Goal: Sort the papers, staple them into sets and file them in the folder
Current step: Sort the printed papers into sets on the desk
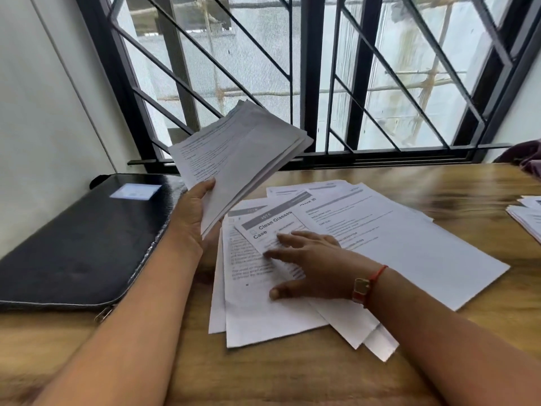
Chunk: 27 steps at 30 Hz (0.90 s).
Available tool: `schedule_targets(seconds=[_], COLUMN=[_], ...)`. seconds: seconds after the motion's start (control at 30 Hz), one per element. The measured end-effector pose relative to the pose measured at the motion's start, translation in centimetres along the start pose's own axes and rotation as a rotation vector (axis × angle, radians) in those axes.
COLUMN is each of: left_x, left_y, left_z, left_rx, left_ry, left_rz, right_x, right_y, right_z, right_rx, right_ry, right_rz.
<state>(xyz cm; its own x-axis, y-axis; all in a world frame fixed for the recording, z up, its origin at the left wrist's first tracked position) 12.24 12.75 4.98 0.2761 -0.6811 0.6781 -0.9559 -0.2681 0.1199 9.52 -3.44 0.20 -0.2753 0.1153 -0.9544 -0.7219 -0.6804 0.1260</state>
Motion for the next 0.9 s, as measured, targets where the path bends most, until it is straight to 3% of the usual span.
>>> schedule_targets(seconds=[0.2,0.37,0.63,0.8,0.9], left_x=[-0.2,0.1,0.5,-0.1,0.2], left_y=[0.2,0.4,0.9,0.3,0.6], left_z=[-0.1,0.0,-0.1,-0.6,-0.5], left_rx=[0.012,-0.006,0.006,0.042,0.035], left_ry=[-0.057,-0.089,-0.081,-0.065,-0.070], left_rz=[-0.041,-0.018,-0.020,-0.038,-0.030], right_x=[-2.4,-2.8,-2.9,-0.9,-0.6], right_y=[0.1,0.4,0.7,1.1,1.1], right_z=[0.5,1.0,1.9,4.4,4.8], right_rx=[-0.005,-0.028,-0.110,-0.251,-0.263], right_ry=[0.149,0.152,0.120,0.004,0.005], right_rz=[-0.193,-0.249,-0.262,-0.069,-0.058])
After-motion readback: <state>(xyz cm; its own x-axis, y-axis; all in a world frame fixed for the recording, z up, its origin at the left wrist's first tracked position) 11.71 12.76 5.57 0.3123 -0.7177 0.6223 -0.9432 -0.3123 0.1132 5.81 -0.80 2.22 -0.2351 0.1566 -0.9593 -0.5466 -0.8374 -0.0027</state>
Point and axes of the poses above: each hand's wrist, its own y-axis away from the middle knuckle, its own x-axis out of the palm, z = x × y, the point moved 10 cm from there along -y, towards the middle knuckle, and after that the axes turned 4 degrees about -y, right-handed, at the moved point
